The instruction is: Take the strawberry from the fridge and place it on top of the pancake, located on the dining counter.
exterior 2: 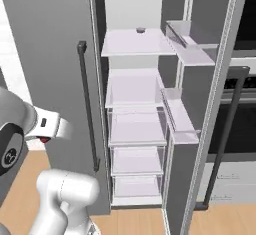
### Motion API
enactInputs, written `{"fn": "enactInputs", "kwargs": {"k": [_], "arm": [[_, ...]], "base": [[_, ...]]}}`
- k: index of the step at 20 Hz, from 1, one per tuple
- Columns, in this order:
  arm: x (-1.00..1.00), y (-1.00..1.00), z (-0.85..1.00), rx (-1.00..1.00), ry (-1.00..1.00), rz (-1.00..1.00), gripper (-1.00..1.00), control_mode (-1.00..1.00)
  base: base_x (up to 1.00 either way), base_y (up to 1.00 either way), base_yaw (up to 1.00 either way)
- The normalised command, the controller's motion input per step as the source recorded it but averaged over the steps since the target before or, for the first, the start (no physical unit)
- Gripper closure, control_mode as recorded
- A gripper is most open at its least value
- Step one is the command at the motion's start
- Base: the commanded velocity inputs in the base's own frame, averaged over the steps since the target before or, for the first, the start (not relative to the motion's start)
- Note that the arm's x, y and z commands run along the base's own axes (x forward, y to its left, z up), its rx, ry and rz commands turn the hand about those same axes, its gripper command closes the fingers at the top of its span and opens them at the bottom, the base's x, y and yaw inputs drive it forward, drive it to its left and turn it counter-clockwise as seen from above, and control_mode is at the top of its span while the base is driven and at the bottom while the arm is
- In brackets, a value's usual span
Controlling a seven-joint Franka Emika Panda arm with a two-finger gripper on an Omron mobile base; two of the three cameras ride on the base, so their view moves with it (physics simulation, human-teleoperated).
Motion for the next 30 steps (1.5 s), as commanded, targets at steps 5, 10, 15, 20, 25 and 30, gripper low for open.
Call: {"fn": "enactInputs", "kwargs": {"k": [5,10,15,20,25,30], "arm": [[0.00,0.00,0.00,0.00,0.00,0.00,1.00,1.00],[0.00,0.00,0.00,0.00,0.00,0.00,1.00,1.00],[0.00,0.00,0.00,0.00,0.00,0.00,1.00,1.00],[0.00,0.00,0.00,0.00,0.00,0.00,1.00,1.00],[0.00,0.00,0.00,0.00,0.00,0.00,1.00,1.00],[0.00,0.00,0.00,0.00,0.00,0.00,1.00,1.00]], "base": [[-0.68,0.07,-0.86],[-0.31,0.02,-0.97],[-0.24,0.00,-0.98],[-0.12,-0.33,-0.83],[0.36,-1.00,-0.31],[0.51,-1.00,-0.01]]}}
